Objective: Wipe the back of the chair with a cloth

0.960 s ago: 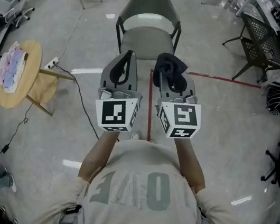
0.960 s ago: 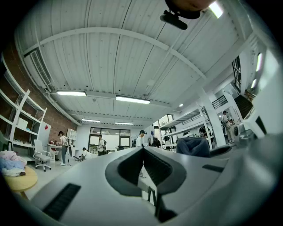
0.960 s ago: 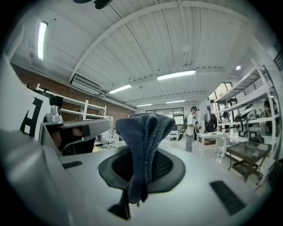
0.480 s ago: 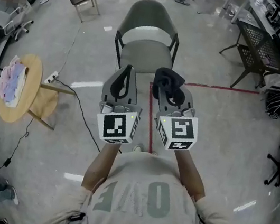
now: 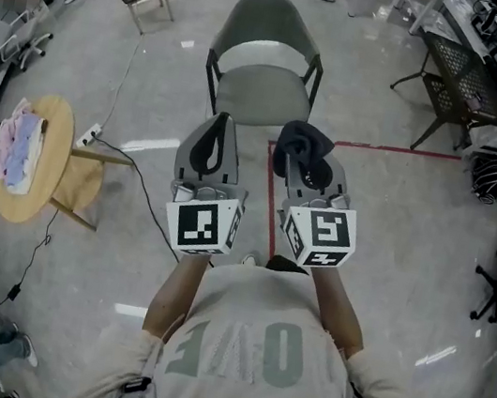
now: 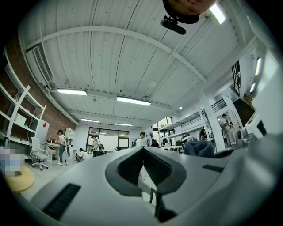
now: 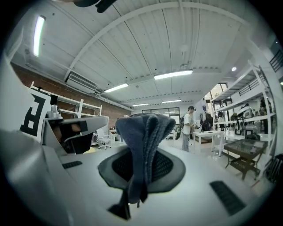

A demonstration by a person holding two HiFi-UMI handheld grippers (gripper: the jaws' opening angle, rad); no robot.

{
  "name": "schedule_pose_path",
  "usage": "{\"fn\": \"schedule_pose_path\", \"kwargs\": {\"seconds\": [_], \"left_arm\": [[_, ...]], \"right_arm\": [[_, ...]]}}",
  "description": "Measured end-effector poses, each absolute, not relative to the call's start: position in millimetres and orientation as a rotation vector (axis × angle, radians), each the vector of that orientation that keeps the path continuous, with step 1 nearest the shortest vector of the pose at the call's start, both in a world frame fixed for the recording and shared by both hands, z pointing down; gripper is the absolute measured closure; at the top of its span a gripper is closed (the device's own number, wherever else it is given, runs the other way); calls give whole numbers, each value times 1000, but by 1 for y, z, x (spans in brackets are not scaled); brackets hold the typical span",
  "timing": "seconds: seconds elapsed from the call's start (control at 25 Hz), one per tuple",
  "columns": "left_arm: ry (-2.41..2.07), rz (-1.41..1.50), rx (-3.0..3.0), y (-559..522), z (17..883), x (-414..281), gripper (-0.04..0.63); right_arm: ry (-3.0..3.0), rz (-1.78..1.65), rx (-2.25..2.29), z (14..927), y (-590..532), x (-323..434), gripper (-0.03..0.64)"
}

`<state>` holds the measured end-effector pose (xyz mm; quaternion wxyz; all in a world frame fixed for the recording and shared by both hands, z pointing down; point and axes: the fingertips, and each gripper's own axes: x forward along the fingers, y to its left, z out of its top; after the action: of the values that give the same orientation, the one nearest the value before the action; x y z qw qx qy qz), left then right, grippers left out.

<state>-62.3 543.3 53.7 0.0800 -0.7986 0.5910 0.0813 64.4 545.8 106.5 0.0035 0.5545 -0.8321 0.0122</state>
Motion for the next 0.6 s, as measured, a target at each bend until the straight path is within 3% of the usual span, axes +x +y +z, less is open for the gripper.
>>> {"fn": "schedule_pose_path", "kwargs": {"seconds": [0.6], "left_arm": [[1833,213,-2407,460,83,-86,580]], "right_arm": [[-2532,130,1813,133,467,79,558]]}}
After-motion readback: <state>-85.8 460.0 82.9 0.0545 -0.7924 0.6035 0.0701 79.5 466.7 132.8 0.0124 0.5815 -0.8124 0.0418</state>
